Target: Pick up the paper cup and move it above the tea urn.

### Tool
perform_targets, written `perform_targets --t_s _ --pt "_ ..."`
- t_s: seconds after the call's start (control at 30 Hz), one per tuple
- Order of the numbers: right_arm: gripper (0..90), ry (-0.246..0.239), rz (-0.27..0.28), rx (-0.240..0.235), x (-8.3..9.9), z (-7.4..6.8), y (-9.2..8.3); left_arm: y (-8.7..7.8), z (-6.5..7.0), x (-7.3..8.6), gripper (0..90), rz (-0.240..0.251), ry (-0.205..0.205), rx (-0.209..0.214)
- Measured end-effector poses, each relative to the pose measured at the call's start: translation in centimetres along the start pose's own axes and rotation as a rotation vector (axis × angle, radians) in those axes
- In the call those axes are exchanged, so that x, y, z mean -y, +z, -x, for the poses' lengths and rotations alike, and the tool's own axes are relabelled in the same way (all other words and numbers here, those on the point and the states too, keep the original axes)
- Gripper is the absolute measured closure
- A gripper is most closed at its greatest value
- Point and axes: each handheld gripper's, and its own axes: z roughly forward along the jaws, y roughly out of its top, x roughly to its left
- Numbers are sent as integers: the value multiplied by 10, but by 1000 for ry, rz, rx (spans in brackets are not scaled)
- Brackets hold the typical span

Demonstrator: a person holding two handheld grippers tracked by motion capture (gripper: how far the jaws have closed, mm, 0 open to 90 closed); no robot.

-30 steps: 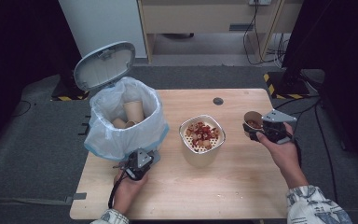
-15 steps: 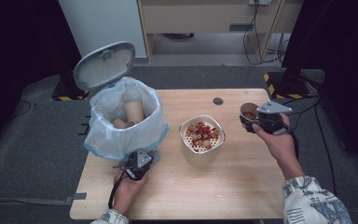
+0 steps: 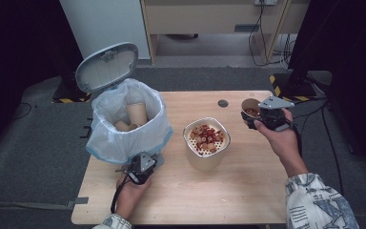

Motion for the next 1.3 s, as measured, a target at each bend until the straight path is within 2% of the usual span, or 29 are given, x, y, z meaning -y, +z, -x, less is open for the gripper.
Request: perform_targets --t_s 0.47,0.9,1.3 --pt "337 2 10 5 -13 2 1 0 0 0 882 -1 1 -1" --pt "337 -39 30 1 -41 -3 5 0 0 0 882 2 -2 -1" --pt "337 -59 30 10 -52 -1 3 0 0 0 882 0 1 -2"
